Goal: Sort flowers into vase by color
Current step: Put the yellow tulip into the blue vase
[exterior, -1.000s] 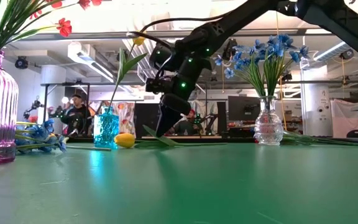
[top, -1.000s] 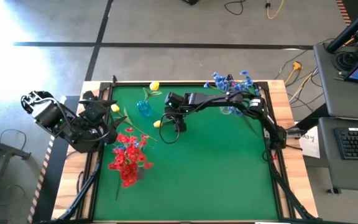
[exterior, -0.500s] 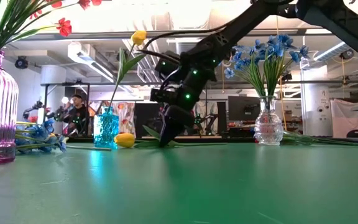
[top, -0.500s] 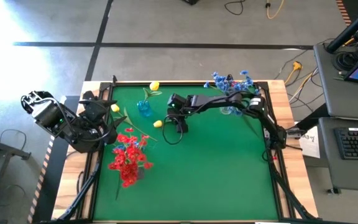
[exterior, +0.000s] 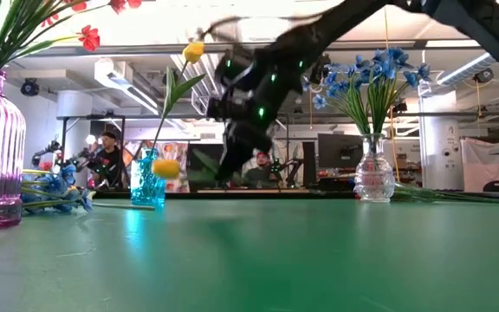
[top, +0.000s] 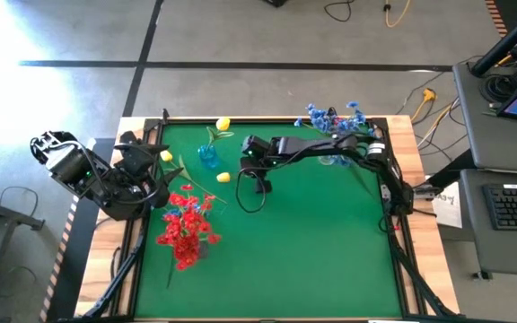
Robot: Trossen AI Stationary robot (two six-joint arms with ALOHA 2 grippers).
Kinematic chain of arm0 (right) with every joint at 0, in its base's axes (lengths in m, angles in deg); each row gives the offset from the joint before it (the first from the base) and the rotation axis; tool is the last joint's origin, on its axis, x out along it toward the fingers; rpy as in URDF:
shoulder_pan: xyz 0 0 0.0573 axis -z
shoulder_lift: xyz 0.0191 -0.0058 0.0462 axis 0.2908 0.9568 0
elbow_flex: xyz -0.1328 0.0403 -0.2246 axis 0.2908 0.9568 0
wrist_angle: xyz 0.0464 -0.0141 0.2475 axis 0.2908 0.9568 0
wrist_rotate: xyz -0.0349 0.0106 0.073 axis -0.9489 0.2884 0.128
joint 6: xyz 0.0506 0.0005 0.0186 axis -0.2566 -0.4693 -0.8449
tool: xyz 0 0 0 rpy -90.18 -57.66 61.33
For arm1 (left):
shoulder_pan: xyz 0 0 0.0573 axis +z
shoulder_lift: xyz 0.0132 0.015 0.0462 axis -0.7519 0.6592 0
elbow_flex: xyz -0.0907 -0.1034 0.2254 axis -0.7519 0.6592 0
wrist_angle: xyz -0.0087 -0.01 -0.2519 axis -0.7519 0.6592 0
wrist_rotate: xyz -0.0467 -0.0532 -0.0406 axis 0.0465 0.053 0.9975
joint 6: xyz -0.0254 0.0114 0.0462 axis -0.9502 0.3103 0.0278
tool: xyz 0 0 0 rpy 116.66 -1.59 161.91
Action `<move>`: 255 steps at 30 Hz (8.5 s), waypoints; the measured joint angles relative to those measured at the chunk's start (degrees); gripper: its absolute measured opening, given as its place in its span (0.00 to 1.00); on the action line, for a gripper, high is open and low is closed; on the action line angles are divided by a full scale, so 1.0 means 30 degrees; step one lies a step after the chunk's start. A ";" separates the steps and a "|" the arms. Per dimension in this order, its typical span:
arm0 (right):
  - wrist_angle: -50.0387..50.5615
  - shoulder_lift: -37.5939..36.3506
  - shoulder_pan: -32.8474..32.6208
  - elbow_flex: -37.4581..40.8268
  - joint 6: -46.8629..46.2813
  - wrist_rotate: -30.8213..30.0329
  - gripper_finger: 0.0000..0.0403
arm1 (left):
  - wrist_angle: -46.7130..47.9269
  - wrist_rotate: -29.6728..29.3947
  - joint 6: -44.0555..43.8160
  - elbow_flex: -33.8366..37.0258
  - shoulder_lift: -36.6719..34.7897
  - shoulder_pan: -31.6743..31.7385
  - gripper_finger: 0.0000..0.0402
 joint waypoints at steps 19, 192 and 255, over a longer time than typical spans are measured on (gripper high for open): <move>-0.2753 -0.7005 -0.1196 0.0959 -0.2172 0.2048 0.03 | -0.3049 0.1309 0.4615 0.0007 0.1373 -0.0010 0.77; -1.0819 -1.2652 -0.5320 0.4940 -0.4607 -0.4612 0.63 | -2.3866 2.0709 1.6253 1.4952 -0.7254 2.4876 0.00; -1.0873 -1.2652 -0.5320 0.4937 -0.4815 -0.4626 0.61 | -2.4563 2.3125 1.4329 1.5934 -0.6467 2.6182 0.00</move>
